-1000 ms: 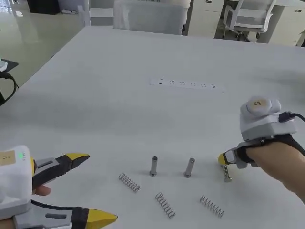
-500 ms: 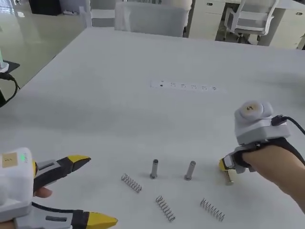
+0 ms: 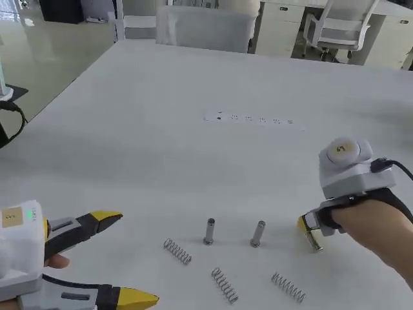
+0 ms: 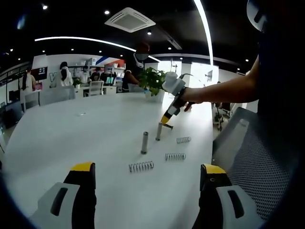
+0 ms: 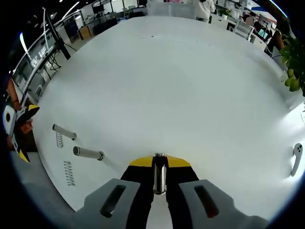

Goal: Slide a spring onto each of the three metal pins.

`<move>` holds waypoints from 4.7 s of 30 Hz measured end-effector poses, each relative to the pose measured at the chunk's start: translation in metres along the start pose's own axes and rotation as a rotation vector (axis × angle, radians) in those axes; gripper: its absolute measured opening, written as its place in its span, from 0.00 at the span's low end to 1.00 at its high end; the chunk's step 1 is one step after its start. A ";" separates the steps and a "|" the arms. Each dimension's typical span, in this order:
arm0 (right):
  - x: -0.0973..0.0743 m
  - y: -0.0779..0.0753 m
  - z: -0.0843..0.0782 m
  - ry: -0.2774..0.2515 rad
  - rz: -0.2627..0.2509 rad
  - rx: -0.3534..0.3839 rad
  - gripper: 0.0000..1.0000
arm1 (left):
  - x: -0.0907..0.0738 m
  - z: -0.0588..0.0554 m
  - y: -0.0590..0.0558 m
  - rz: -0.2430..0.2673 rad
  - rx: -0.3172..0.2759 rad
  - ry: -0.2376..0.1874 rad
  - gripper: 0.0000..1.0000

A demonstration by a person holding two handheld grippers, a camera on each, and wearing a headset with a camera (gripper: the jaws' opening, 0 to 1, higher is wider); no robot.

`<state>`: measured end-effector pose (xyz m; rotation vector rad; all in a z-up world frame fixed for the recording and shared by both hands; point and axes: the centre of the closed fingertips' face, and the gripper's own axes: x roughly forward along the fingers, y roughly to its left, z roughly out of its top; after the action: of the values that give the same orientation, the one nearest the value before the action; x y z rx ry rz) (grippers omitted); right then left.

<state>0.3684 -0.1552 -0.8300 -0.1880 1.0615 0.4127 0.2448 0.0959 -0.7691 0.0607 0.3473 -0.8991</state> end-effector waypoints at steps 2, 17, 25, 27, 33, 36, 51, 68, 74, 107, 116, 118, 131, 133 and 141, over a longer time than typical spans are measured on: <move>-0.004 0.000 0.004 -0.017 0.003 -0.003 0.05 | 0.001 0.000 0.000 -0.002 0.000 0.000 0.88; -0.030 0.006 0.001 -0.120 0.025 -0.023 0.05 | 0.003 0.001 -0.006 -0.015 0.012 0.006 0.88; -0.036 0.009 -0.003 -0.166 0.025 -0.063 0.05 | 0.005 0.004 -0.007 -0.023 0.017 0.004 0.88; -0.036 0.009 -0.004 -0.173 0.023 -0.070 0.05 | 0.006 0.005 -0.007 -0.025 0.018 0.001 0.88; -0.038 0.008 -0.005 -0.194 0.029 -0.090 0.05 | 0.007 0.004 -0.009 -0.027 0.016 0.005 0.88; -0.038 0.008 -0.003 -0.205 0.028 -0.111 0.05 | 0.008 0.005 -0.009 -0.027 0.016 0.007 0.87; -0.041 0.009 -0.004 -0.228 0.030 -0.155 0.05 | 0.011 0.007 -0.009 -0.030 0.014 0.006 0.87; -0.043 0.011 -0.006 -0.235 0.026 -0.182 0.10 | 0.011 0.008 -0.009 -0.035 0.021 0.006 0.87; -0.045 0.010 -0.011 -0.230 0.019 -0.190 0.11 | 0.011 0.008 -0.011 -0.036 0.021 0.009 0.87; -0.053 0.079 -0.057 -0.058 0.205 -0.370 0.13 | 0.016 0.008 -0.012 -0.049 0.020 0.001 0.87; -0.035 0.088 -0.058 0.028 0.211 -0.472 0.13 | 0.015 0.008 -0.011 -0.041 0.018 -0.004 0.87; -0.032 0.089 -0.059 0.053 0.209 -0.493 0.13 | 0.015 0.008 -0.011 -0.040 0.015 -0.008 0.87; -0.014 0.092 -0.067 0.158 0.195 -0.558 0.11 | 0.012 0.006 -0.008 -0.024 0.001 -0.014 0.87; -0.013 0.092 -0.068 0.164 0.195 -0.571 0.11 | 0.011 0.006 -0.007 -0.023 0.000 -0.014 0.87; -0.015 0.093 -0.068 0.180 0.174 -0.623 0.08 | 0.013 0.007 -0.008 -0.026 0.002 -0.017 0.87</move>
<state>0.2686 -0.0977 -0.8453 -0.6996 1.1026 0.8932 0.2478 0.0795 -0.7660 0.0500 0.3320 -0.9256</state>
